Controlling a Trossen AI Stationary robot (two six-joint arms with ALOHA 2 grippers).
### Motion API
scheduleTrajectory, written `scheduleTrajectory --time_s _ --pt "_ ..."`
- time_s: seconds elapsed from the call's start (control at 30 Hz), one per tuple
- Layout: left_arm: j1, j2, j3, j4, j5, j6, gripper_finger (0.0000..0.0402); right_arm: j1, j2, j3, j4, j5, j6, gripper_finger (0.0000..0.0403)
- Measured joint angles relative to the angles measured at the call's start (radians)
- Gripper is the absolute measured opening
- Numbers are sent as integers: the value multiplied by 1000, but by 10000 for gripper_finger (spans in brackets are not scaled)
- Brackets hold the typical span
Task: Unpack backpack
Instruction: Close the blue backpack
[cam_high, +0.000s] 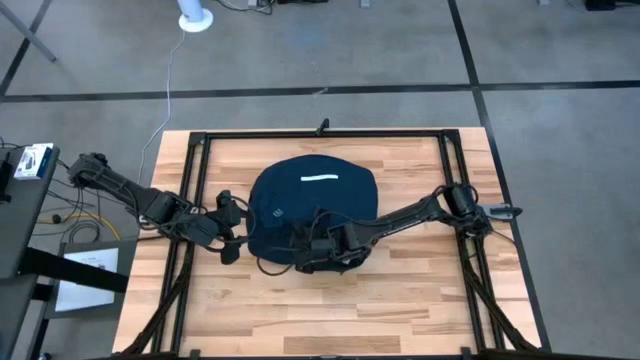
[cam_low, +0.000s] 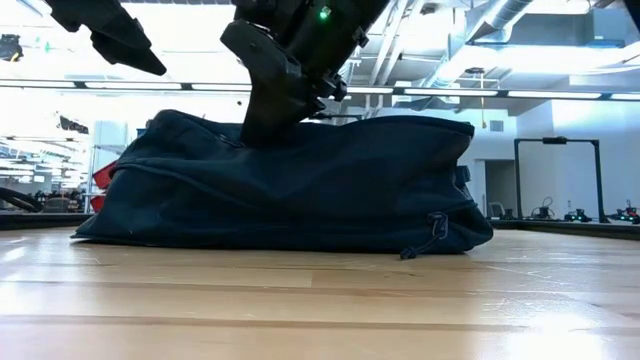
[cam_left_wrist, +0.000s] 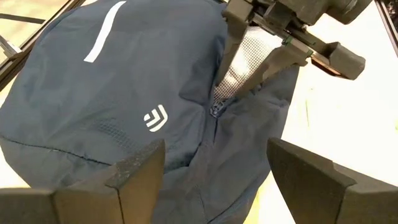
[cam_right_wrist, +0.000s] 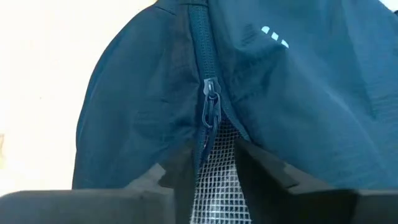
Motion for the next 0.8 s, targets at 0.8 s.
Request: scheduleTrajectory --time_s 0.8 --pt "0 0 0 15 1 6 269 -61 0 -22 -9 -27 -80 116"
